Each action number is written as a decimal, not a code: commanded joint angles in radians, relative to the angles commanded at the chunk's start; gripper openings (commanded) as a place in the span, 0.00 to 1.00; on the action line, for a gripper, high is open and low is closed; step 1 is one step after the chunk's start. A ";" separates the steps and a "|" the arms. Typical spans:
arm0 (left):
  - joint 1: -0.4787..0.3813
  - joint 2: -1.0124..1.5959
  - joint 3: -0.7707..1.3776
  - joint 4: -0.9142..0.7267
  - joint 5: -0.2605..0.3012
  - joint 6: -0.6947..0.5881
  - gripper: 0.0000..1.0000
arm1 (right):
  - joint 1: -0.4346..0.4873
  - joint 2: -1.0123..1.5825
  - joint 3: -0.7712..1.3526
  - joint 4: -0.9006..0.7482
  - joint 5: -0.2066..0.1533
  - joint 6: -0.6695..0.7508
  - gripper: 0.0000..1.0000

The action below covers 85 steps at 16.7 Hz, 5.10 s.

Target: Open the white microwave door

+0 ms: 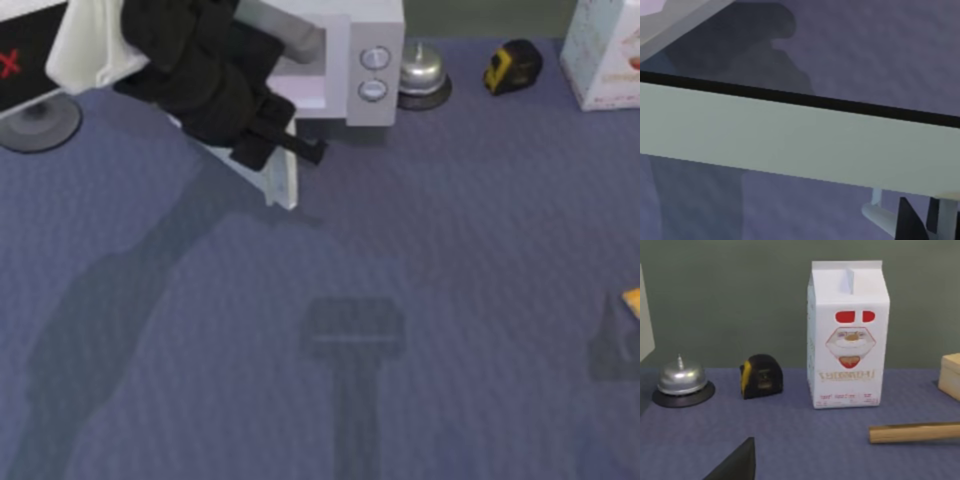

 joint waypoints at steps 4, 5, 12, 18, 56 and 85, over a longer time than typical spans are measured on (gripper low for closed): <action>0.023 -0.023 -0.032 -0.001 0.033 0.062 0.00 | 0.000 0.000 0.000 0.000 0.000 0.000 1.00; 0.023 -0.023 -0.032 -0.001 0.033 0.062 0.00 | 0.000 0.000 0.000 0.000 0.000 0.000 1.00; 0.023 -0.023 -0.032 -0.001 0.033 0.062 0.00 | 0.000 0.000 0.000 0.000 0.000 0.000 1.00; 0.023 -0.023 -0.032 -0.001 0.033 0.062 0.00 | 0.000 0.000 0.000 0.000 0.000 0.000 1.00; 0.083 -0.068 -0.083 -0.020 0.119 0.219 0.00 | 0.000 0.000 0.000 0.000 0.000 0.000 1.00; 0.152 -0.093 -0.108 -0.065 0.206 0.396 0.00 | 0.000 0.000 0.000 0.000 0.000 0.000 1.00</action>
